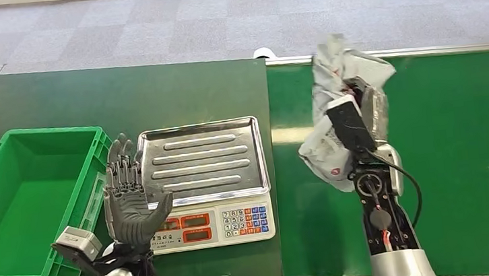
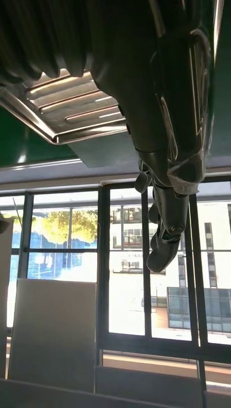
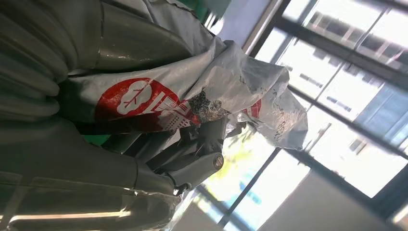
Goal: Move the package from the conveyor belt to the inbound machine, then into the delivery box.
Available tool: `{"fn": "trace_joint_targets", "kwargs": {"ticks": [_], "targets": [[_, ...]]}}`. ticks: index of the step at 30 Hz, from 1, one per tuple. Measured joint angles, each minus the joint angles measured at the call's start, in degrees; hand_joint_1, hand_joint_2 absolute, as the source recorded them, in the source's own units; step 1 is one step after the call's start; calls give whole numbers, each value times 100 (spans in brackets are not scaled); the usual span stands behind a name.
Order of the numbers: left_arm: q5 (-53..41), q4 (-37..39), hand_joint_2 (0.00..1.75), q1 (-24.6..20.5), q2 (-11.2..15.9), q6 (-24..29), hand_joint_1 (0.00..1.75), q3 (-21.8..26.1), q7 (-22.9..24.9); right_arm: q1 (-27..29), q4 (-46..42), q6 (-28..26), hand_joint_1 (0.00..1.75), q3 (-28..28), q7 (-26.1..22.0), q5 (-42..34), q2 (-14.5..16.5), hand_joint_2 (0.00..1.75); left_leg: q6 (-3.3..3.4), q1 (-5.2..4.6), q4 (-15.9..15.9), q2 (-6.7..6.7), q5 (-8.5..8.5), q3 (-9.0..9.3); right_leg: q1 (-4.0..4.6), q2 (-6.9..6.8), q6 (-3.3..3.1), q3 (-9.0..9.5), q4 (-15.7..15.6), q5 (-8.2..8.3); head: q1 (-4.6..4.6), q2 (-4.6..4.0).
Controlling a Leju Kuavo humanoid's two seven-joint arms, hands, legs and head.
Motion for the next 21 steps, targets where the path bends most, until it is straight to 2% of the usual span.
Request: {"fn": "trace_joint_targets", "kwargs": {"ticks": [6,12,13,16,17,21], "targets": [[75,-4,175,-314,13,437,0,329,-61,-720,819,709,175,1186,-91,70,698,175,-5,8,0,-3,3,-12,7,-3,-3,-12,6,-2,1,0],[89,-164,175,-352,52,543,0,718,-46,-1097,1516,865,175,1989,-70,235,1066,175,-4,6,0,-15,3,-24,5,-9,-2,-17,2,-4,3,0],[85,-190,175,-349,53,546,0,766,-45,-1119,1592,865,143,2068,-77,252,1094,175,-4,6,0,-17,3,-24,5,-9,-2,-16,1,-4,3,0],[50,-276,175,-326,51,549,0,867,-21,-1172,1787,871,12,2242,-65,272,1143,175,-4,5,0,-20,3,-25,4,-10,-2,-16,0,-4,3,0],[27,-314,175,-312,46,549,0,900,-2,-1197,1860,872,0,2284,-16,275,1151,175,-4,5,0,-20,3,-25,4,-9,-2,-16,0,-4,3,0],[-73,-480,175,-227,10,546,0,1048,67,-1297,2197,809,0,2365,344,276,1154,175,-4,6,0,-20,3,-24,5,-9,-2,-17,0,-3,1,0]]}}
